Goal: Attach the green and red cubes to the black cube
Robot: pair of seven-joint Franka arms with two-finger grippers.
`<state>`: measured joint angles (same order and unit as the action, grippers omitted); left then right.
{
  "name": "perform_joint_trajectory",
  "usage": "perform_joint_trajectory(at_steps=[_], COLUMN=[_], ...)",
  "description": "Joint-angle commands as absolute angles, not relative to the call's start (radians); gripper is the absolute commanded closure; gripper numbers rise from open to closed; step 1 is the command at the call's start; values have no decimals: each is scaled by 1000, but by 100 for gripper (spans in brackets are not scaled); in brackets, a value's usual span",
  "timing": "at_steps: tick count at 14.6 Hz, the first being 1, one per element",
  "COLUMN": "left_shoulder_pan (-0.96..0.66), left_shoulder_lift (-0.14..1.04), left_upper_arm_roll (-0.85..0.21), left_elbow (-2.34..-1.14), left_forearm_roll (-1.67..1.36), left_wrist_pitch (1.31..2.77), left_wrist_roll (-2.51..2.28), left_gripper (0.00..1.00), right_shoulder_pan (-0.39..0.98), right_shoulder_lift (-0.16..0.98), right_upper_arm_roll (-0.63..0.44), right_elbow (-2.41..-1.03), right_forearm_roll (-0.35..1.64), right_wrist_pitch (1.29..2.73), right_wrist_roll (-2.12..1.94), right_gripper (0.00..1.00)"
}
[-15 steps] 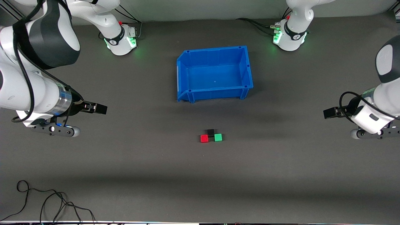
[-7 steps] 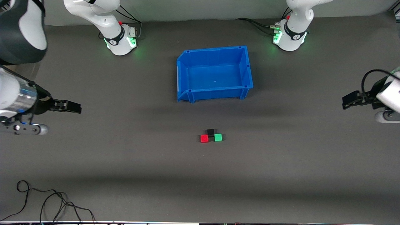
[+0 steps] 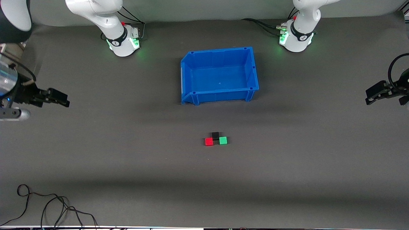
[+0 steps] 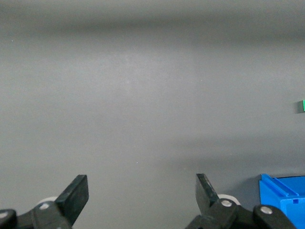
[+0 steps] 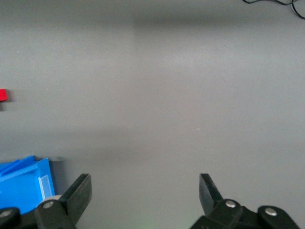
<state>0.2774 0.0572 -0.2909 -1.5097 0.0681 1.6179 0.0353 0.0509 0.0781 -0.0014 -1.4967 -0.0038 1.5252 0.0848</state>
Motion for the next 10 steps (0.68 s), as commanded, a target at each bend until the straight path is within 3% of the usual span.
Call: perform_joint_trajectory(at_steps=[1,10], left_shoulder_pan=[282,278], left_shoulder_lift=[14,8], left_upper_arm_roll=[-288,-291], left_elbow=[-1571,-1568], left_forearm_roll=[19,11], left_wrist_pitch=[1621,1543], left_wrist_roll=[43,-20], left_gripper=[0,0], right_shoulder_pan=[29,28], right_shoulder_lift=[-18,-21], right_upper_arm_roll=[14,46], right_elbow=[-1629,-1634], right_forearm_roll=[-11,-12], right_wrist_pitch=[1574,1592], right_wrist_roll=[74,74], right_gripper=[0,0])
